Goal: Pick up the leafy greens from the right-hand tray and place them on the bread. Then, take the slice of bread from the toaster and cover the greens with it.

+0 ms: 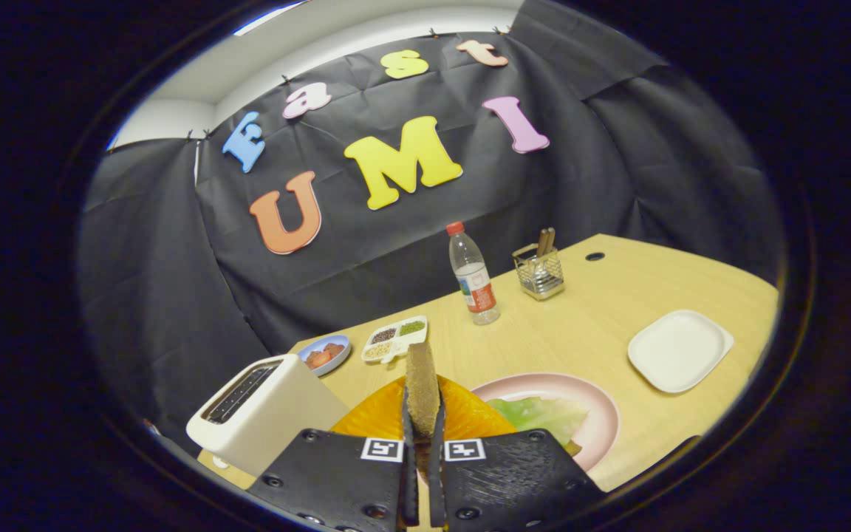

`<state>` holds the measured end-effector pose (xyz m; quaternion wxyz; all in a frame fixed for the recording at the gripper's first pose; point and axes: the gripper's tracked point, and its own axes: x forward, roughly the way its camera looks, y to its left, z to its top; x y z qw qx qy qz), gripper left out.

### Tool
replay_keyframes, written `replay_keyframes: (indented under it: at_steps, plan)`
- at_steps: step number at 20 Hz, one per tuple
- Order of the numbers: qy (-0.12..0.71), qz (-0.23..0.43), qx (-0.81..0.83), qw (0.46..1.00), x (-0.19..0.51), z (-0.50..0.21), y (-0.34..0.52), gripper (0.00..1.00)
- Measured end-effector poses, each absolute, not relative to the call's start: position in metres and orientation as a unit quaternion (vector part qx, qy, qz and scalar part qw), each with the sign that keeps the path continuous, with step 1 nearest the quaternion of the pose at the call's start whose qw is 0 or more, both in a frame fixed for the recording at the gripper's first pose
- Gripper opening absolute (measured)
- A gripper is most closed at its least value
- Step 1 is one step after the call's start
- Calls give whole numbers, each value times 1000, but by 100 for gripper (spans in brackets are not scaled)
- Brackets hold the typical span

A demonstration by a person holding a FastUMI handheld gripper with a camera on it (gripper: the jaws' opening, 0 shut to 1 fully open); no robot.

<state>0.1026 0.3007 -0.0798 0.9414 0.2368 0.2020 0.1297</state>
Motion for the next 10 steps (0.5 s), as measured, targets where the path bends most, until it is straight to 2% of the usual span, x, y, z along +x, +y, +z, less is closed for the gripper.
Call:
replay_keyframes:
  at_steps: [6, 9, 10]
  plan:
    - [223, 114, 245, 937, 109, -113, 271, 9]
    - [234, 112, 246, 934, 110, -127, 258, 20]
    - [238, 111, 246, 933, 108, -131, 254, 20]
